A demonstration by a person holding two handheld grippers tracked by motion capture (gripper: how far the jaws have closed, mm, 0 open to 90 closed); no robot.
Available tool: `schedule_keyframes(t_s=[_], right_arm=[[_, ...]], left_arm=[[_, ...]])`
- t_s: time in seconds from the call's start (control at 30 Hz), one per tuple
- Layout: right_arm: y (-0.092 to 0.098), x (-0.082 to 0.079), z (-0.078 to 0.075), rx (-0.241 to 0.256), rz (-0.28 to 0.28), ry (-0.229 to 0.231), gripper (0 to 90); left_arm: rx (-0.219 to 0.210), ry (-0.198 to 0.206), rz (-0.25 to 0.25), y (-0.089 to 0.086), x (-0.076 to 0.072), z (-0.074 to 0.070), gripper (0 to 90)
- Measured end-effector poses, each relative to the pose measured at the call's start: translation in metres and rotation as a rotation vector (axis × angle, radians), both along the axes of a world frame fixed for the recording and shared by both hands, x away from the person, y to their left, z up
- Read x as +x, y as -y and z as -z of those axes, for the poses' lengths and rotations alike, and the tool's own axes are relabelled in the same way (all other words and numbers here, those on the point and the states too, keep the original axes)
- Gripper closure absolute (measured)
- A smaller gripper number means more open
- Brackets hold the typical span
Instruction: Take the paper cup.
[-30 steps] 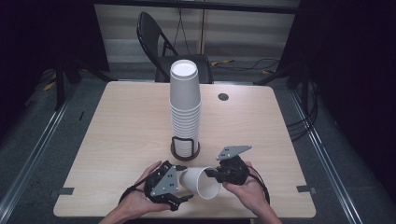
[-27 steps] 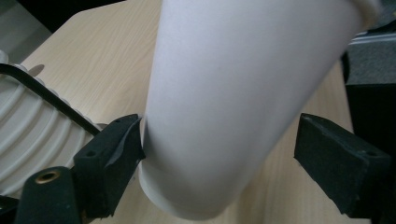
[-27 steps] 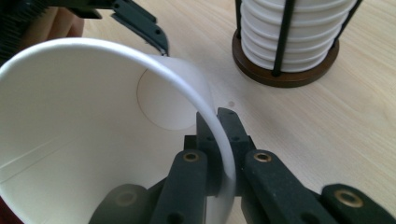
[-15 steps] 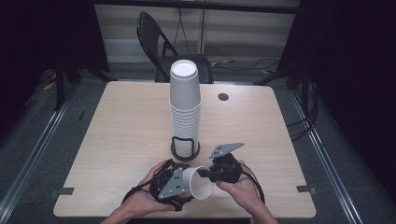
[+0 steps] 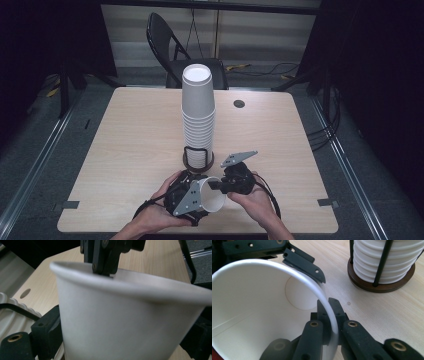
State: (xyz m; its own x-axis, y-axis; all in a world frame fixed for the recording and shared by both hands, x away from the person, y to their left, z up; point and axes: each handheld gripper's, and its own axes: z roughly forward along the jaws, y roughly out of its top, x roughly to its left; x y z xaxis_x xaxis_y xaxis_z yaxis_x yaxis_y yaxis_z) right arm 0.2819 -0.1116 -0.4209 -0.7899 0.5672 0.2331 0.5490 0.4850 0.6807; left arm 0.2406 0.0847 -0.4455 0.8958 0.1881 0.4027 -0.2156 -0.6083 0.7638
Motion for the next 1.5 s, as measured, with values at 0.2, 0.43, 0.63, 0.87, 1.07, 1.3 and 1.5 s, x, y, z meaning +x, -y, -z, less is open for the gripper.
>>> schedule_keyframes(t_s=[0.2,0.43,0.63,0.87,1.07,1.3,1.5], right_arm=[[-0.004,0.002,0.002,0.002,0.004,-0.022,88.7],[-0.009,0.004,0.005,-0.006,0.01,-0.068,88.6],[-0.01,0.004,0.006,-0.012,0.013,-0.074,88.5],[-0.007,0.002,0.007,0.002,0.036,-0.066,87.9],[-0.005,-0.003,0.007,0.025,0.058,-0.043,81.6],[0.007,-0.007,0.004,0.086,0.097,0.001,71.8],[0.015,-0.011,0.002,0.124,0.127,0.038,62.1]], left_arm=[[-0.003,0.021,0.002,0.002,-0.003,-0.001,8.0],[-0.007,0.037,-0.002,0.004,-0.004,-0.001,7.4],[-0.005,0.041,-0.007,0.004,-0.005,-0.001,7.8],[-0.041,0.011,-0.024,0.003,-0.006,-0.001,9.3],[-0.075,-0.018,-0.047,0.001,-0.008,-0.002,9.6],[-0.106,-0.072,-0.088,0.001,-0.005,0.0,9.7],[-0.143,-0.124,-0.125,-0.003,0.001,0.002,9.7]])
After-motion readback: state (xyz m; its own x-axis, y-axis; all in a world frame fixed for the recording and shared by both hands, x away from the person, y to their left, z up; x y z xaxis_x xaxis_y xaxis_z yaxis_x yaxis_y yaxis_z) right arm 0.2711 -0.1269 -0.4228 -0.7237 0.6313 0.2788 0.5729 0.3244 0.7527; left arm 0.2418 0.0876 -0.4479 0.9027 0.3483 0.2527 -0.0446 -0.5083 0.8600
